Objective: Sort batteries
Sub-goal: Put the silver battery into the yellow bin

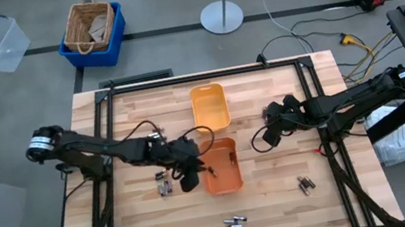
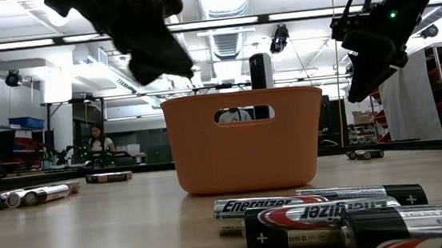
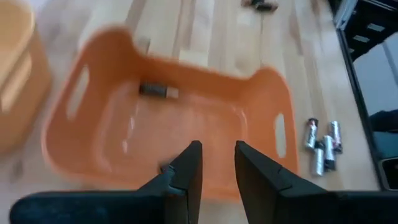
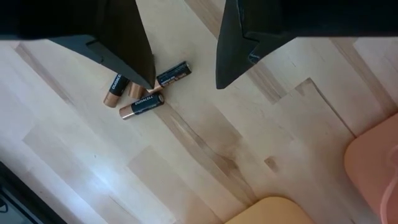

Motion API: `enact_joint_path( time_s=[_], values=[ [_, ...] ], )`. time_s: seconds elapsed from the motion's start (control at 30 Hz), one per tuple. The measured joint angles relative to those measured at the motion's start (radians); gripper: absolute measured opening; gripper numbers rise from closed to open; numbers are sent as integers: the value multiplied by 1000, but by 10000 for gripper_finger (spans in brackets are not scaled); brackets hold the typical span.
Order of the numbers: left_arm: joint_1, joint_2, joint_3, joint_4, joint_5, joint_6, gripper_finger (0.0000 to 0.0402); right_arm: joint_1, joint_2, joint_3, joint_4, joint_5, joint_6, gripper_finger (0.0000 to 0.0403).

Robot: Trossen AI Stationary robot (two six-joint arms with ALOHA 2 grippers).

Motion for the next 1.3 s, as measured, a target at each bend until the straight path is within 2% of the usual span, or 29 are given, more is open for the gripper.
enact_joint_path(
  time_s=[0.27,0.43,0.8,0.97,1.1,1.3],
  values=[
    [-59,-75,0,-176,27,-299,75,0,0,-1,0,0,0,155],
    [-82,-106,0,-327,27,-432,75,0,0,-1,0,0,0,149],
    [-102,-122,0,-551,51,-512,75,0,0,-1,57,-7,-10,157],
    [-138,-123,0,-650,57,-640,75,0,0,-1,81,-12,-21,146],
    [-157,-119,0,-678,61,-735,75,0,0,-1,81,-27,-21,138],
    [-161,-113,0,-690,46,-789,75,0,0,-1,82,-27,-26,132]
  ],
)
